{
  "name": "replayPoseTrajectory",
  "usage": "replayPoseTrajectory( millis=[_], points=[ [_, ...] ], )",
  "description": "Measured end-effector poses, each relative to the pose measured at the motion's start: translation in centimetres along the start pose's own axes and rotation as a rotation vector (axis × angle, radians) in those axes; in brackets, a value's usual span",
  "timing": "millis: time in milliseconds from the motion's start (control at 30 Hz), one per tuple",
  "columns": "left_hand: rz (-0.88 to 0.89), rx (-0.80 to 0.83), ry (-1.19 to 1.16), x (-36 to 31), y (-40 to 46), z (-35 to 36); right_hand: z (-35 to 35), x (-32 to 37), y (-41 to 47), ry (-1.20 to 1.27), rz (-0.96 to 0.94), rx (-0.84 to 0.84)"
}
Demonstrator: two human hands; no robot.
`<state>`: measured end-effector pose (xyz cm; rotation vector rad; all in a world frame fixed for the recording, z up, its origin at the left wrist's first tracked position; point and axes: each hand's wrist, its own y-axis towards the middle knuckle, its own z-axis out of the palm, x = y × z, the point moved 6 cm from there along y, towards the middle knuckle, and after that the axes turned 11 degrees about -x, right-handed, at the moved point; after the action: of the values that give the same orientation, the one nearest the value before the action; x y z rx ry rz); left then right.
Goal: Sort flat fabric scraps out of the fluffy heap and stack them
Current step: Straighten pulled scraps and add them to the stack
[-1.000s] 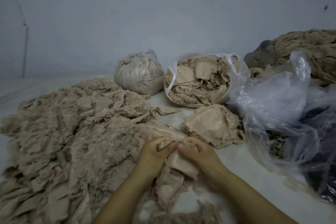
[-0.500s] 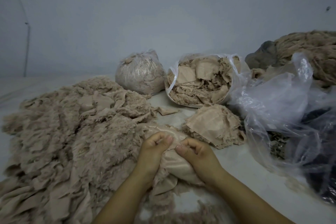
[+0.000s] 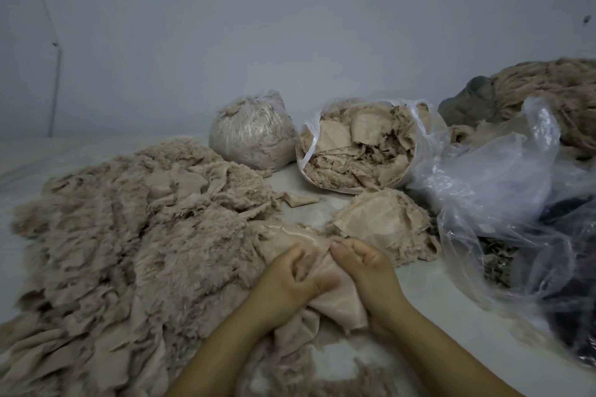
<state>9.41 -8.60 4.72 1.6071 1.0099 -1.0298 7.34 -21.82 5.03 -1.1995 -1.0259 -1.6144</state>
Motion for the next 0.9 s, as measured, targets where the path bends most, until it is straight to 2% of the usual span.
replayPoseTrajectory(
  millis=[67,100,167,300,367,467,600,700,733,767,833,867,900],
  points=[
    [-0.072,0.169,-0.002,0.4,-0.7,0.7,-1.0,0.0,0.5,0.076,0.038,-0.064],
    [-0.112,0.181,-0.04,0.5,-0.7,0.6,-1.3,-0.2,0.7,0.095,0.064,-0.079],
    [-0.111,0.11,-0.106,0.2,-0.4,-0.1,-1.6,-0.5,1.0,0.101,0.083,-0.118],
    [-0.113,0.047,-0.23,0.3,0.1,-0.3,-2.4,-0.1,1.3,0.039,-0.002,-0.267],
    [-0.164,-0.07,-0.256,1.0,0.4,-1.0,-2.8,0.1,1.4,0.025,-0.01,-0.302],
    [-0.146,-0.179,-0.149,1.3,0.7,-1.6,-3.0,-0.1,1.4,0.035,0.024,-0.291],
    [-0.019,-0.212,0.212,1.0,0.6,-1.9,-4.3,0.7,2.4,0.009,0.012,-0.383],
    [-0.047,-0.284,0.163,1.1,0.7,-3.2,-6.0,3.3,4.8,0.044,-0.027,-0.439],
    [-0.064,-0.292,0.095,1.0,0.7,-3.4,-6.2,4.3,5.9,-0.01,-0.065,-0.431],
    [-0.066,-0.286,0.034,0.7,0.6,-3.3,-6.6,5.3,7.2,-0.171,-0.113,-0.43],
    [-0.036,-0.249,-0.011,0.0,0.4,-2.9,-7.1,6.8,8.9,-0.751,-0.209,-0.465],
    [-0.025,-0.228,-0.004,-0.3,0.4,-2.7,-6.8,7.3,8.9,-0.964,-0.274,-0.473],
    [-0.032,-0.212,-0.012,-0.4,0.4,-2.5,-6.2,7.6,8.4,-1.027,-0.342,-0.455]
  ],
)
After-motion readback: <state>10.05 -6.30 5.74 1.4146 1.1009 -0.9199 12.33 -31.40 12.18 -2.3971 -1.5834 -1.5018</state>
